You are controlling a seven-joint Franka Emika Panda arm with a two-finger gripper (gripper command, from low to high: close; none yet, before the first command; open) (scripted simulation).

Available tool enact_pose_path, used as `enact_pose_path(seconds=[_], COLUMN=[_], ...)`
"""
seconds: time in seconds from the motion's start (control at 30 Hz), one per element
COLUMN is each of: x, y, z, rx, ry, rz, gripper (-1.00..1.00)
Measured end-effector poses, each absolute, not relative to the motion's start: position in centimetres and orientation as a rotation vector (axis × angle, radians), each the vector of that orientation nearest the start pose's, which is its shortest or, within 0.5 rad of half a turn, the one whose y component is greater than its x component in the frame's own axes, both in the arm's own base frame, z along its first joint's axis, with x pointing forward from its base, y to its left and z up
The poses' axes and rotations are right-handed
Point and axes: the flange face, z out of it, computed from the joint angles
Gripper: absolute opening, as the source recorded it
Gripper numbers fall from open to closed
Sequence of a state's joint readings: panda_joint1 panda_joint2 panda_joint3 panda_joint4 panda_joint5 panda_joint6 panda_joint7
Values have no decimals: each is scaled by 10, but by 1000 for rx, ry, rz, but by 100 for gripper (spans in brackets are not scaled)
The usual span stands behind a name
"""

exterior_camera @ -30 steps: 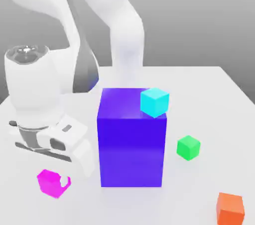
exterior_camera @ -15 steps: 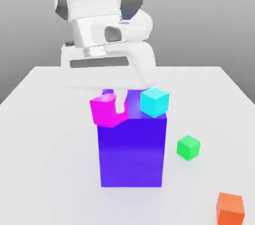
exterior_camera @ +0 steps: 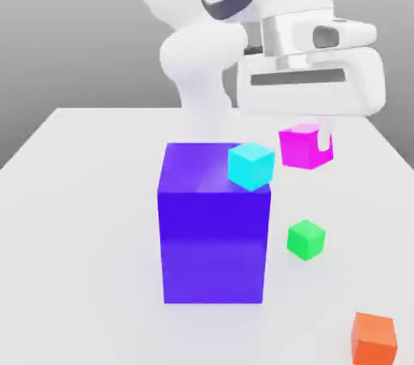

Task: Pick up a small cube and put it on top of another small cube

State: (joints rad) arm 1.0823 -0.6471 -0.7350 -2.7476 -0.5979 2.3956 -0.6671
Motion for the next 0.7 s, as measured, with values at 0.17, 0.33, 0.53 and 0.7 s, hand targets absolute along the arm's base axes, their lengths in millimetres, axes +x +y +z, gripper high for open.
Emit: enact_pose_path(seconds=[0.17, 0.33, 0.53, 0.7], x=[313, 274, 243, 242], y=[176, 194, 194, 194], z=[336, 287, 233, 195], rx=[-2427, -2534, -2612, -2611], ry=[-2018, -1867, -1744, -1739], rz=[-251, -117, 0, 6], gripper=[-100, -100, -100, -100])
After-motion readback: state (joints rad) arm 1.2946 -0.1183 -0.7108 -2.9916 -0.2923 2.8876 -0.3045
